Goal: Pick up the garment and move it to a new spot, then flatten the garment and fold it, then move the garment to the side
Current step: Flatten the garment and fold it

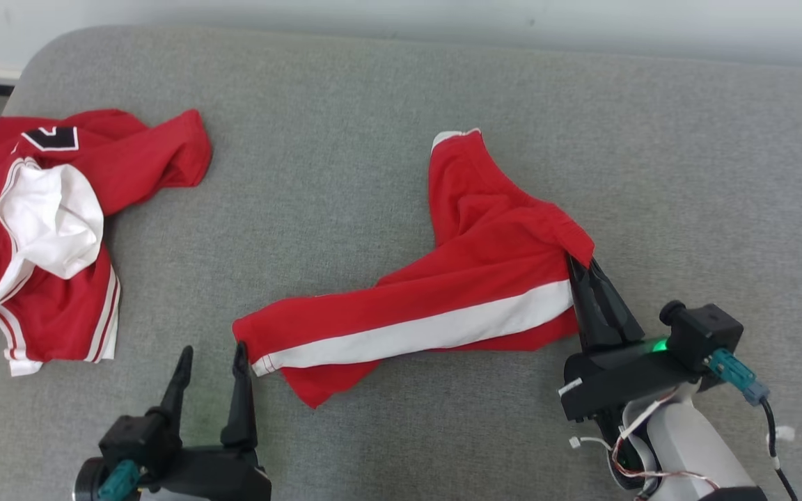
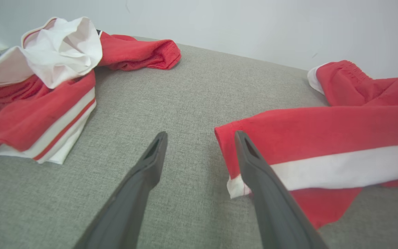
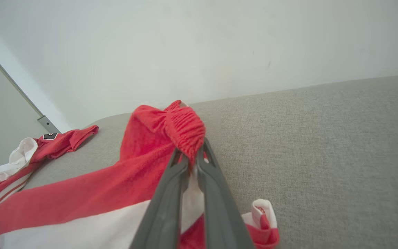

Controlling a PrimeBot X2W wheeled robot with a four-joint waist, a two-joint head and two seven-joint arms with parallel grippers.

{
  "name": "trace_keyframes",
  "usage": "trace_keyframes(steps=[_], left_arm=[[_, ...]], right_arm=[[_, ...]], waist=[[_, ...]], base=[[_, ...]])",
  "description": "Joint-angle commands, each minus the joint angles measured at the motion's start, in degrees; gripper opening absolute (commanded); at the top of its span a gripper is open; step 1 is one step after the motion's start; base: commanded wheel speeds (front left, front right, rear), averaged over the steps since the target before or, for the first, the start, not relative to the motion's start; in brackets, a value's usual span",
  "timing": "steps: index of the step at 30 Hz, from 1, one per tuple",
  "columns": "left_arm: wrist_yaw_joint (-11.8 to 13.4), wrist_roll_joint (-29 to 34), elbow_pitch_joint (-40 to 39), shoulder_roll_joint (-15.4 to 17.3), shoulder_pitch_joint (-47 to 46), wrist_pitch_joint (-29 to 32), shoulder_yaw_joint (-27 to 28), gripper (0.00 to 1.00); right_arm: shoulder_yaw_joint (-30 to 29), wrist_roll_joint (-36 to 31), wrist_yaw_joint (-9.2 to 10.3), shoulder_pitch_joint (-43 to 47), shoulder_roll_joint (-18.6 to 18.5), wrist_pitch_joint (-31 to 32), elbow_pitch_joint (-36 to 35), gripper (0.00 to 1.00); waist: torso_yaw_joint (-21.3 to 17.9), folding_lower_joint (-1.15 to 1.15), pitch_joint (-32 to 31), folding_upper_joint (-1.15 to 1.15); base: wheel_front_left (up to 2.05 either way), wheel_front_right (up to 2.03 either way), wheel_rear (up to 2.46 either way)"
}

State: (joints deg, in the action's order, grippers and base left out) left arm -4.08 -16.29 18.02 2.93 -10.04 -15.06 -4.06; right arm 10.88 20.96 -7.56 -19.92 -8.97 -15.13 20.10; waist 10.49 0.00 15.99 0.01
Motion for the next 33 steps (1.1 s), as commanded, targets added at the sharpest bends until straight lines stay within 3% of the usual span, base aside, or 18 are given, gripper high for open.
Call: trace_keyframes(steps=[1, 8, 17, 26, 32, 33], left_arm=[[-0.5, 0.2, -0.3, 0.0, 1.4, -0.2, -0.5, 1.00], [-1.7, 0.0, 0.0, 0.0, 5.0, -0.2, -3.1, 1.00], [-0.5, -0.1, 1.4, 0.0, 6.4, -0.2, -3.1, 1.00], [-0.8, -0.4, 2.0, 0.0, 4.3, -0.2, -5.3, 1.00], [-0.7, -0.3, 1.7, 0.0, 2.0, -0.2, -6.5, 1.00], [-0.8, -0.3, 1.7, 0.0, 1.6, -0.2, -6.8, 1.00]], right_arm=[[-0.8, 0.3, 0.13, 1.6, 0.4, 0.0, -0.4, 0.00], [-2.3, 1.2, 0.13, 6.2, 2.4, 0.0, -2.4, 0.00], [-3.4, -0.5, 0.13, 10.9, 3.7, 0.9, -1.7, 0.00], [-7.7, -5.0, 0.13, 9.3, 5.7, 3.8, 0.9, 0.00], [-10.2, -9.6, 0.13, 5.0, 6.1, 2.9, 6.1, 0.00], [-10.8, -10.2, 0.13, 4.1, 6.1, 2.8, 7.1, 0.07]], waist=[[-2.2, 0.00, -2.7, -0.01], [-8.2, 0.00, -8.2, -0.01], [-13.3, 0.00, -10.0, -0.01], [-11.2, 0.00, -6.8, -0.01], [-7.2, 0.00, -3.3, -0.01], [-6.5, 0.00, -2.7, -0.01]], base=[[0.00, 0.00, 0.00], [0.00, 0.00, 0.00], [0.00, 0.00, 0.00], [0.00, 0.00, 0.00], [0.00, 0.00, 0.00], [0.00, 0.00, 0.00]])
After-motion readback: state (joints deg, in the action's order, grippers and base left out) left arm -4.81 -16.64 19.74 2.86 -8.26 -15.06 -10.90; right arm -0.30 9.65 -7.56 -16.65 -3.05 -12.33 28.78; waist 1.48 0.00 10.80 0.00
